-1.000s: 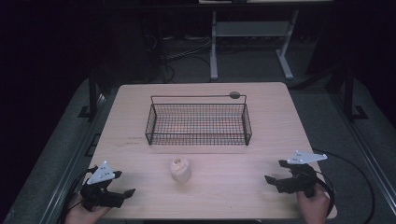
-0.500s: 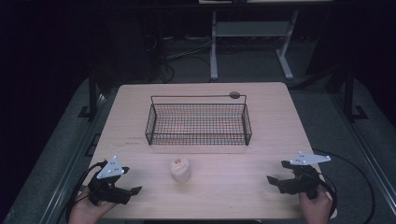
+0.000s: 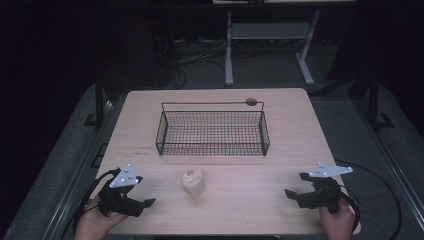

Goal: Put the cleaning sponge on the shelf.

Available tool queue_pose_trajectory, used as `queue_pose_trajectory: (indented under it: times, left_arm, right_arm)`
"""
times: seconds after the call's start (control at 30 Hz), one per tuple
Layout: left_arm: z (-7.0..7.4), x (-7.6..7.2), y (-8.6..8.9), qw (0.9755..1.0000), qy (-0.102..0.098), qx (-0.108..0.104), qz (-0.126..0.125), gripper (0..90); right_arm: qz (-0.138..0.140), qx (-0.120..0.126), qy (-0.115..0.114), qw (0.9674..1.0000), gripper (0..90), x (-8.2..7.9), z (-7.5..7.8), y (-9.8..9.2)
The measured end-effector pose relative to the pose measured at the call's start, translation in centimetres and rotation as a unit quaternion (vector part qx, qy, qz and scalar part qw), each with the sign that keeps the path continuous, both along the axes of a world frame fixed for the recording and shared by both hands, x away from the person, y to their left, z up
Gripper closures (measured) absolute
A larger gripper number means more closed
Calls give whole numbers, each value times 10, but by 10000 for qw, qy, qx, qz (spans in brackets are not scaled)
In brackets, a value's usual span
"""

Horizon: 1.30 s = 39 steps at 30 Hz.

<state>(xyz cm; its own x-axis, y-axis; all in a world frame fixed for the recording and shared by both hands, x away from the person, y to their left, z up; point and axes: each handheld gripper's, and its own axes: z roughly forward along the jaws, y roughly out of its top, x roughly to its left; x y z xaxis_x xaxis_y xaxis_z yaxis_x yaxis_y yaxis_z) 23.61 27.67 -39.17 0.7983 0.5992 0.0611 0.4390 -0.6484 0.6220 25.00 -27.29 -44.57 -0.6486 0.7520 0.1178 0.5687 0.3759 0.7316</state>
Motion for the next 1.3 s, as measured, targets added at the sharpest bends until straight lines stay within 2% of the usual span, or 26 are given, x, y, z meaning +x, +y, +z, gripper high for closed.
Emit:
queue_pose_trajectory:
  times: [0.43, 0.93, 1.3]
  left_arm:
    - [10, 9, -19, 9995, 64, 167, -251, 172]
    - [16, 21, -44, 9975, 177, 395, -564, 172]
    - [19, 27, -58, 9961, 198, 459, -731, 172]
  right_arm:
    - [47, -32, -62, 10000, 142, -2, 1, 3]
    - [61, -10, -66, 10000, 142, -3, 2, 1]
    - [75, 2, -72, 9999, 142, -3, 2, 1]
